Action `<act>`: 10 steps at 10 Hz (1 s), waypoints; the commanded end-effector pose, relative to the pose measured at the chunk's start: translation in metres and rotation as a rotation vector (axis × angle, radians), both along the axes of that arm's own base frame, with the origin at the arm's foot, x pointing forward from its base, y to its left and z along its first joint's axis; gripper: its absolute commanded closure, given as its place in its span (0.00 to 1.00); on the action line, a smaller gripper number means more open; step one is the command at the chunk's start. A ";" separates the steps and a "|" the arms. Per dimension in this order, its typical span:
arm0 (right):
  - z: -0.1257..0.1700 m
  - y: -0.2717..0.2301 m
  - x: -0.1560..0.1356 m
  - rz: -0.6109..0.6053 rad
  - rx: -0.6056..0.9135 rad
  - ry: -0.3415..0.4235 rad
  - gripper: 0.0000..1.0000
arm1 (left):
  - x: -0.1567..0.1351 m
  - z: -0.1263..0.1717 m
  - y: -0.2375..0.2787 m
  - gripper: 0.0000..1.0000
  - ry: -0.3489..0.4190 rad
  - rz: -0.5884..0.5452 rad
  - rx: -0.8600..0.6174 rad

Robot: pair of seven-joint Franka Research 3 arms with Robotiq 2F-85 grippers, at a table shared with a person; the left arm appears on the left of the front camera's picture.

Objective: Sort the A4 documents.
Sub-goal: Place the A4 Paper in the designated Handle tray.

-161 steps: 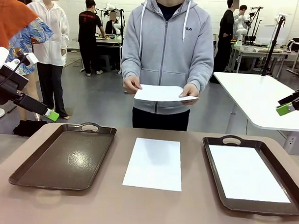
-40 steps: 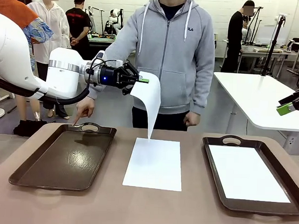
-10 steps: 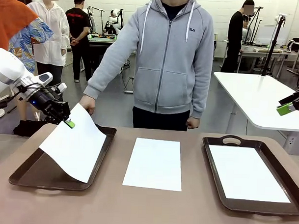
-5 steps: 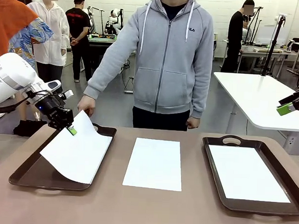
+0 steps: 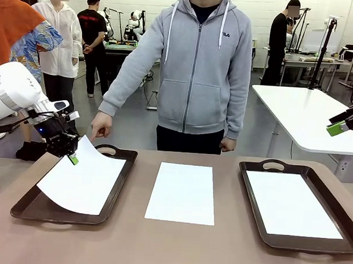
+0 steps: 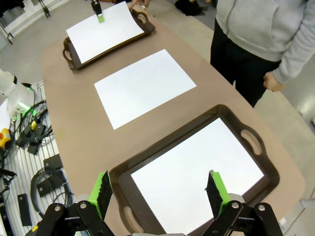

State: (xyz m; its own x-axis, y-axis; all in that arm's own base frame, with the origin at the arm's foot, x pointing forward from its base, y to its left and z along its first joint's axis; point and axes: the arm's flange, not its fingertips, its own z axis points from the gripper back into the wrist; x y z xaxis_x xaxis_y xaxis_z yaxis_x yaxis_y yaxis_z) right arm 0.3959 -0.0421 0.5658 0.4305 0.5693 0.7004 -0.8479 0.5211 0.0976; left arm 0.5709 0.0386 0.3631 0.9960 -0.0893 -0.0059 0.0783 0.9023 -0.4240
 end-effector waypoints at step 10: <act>-0.001 0.001 0.000 0.002 0.003 0.002 0.00 | -0.002 -0.021 -0.015 0.80 -0.034 0.087 0.161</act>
